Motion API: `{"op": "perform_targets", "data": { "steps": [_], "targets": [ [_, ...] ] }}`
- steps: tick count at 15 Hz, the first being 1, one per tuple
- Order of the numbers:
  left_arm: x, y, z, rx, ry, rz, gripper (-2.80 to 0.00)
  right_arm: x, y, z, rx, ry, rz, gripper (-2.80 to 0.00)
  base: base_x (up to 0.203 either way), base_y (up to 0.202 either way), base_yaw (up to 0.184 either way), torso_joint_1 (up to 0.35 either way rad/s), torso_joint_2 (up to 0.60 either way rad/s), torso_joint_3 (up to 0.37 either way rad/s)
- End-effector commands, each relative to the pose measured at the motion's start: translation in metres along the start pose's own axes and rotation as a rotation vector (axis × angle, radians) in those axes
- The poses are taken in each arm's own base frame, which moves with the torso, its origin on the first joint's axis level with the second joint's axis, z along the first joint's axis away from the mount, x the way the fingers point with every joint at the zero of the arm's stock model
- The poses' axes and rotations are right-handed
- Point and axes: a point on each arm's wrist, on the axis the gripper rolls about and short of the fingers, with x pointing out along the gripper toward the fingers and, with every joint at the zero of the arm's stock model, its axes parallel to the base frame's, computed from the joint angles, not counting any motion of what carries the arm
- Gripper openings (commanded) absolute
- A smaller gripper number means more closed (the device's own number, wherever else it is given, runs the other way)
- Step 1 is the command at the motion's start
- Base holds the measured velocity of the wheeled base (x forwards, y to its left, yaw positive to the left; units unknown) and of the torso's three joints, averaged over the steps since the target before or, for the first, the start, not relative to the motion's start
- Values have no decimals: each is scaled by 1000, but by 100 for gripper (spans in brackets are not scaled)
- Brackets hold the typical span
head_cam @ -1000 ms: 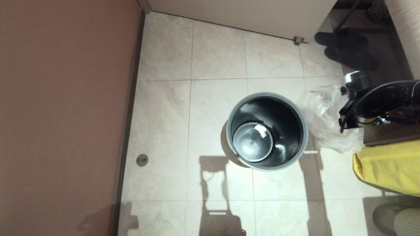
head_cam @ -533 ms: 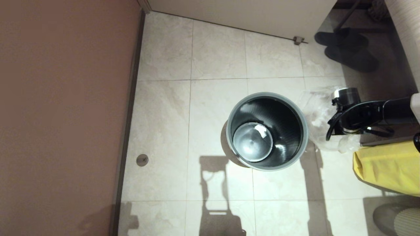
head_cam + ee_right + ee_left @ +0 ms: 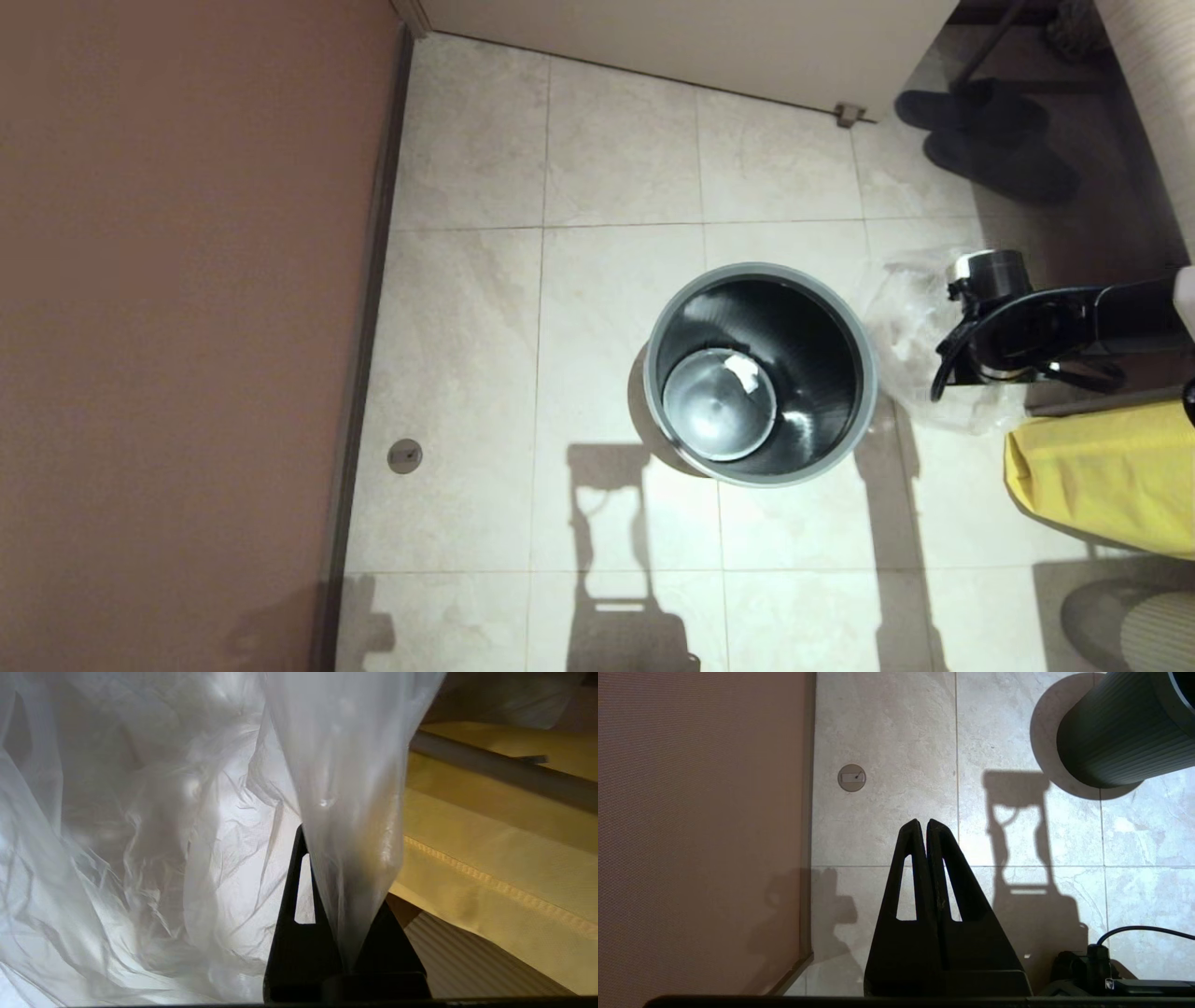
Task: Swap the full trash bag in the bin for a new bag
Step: Pick up the trash bag, then put the new garbage bag on the trash can
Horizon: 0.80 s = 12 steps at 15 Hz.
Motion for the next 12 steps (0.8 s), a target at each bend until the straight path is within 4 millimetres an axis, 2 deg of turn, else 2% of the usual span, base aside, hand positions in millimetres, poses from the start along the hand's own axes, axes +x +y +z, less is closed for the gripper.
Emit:
{"op": "perform_targets", "data": {
  "steps": [1,4,8,12],
  "targets": [
    [0,0,0,0,1,0,-280,-29,-19,8,17,-25,8,-280,0,0,0,0,0,0],
    [0,0,0,0,1,0,-280,-76,-54,13,61,-60,53,-280,0,0,0,0,0,0],
    [0,0,0,0,1,0,-280,-166,-112,23,143,-165,190,-280,0,0,0,0,0,0],
    [0,0,0,0,1,0,-280,-245,-158,21,207,-325,346,-280,0,0,0,0,0,0]
  ]
}}
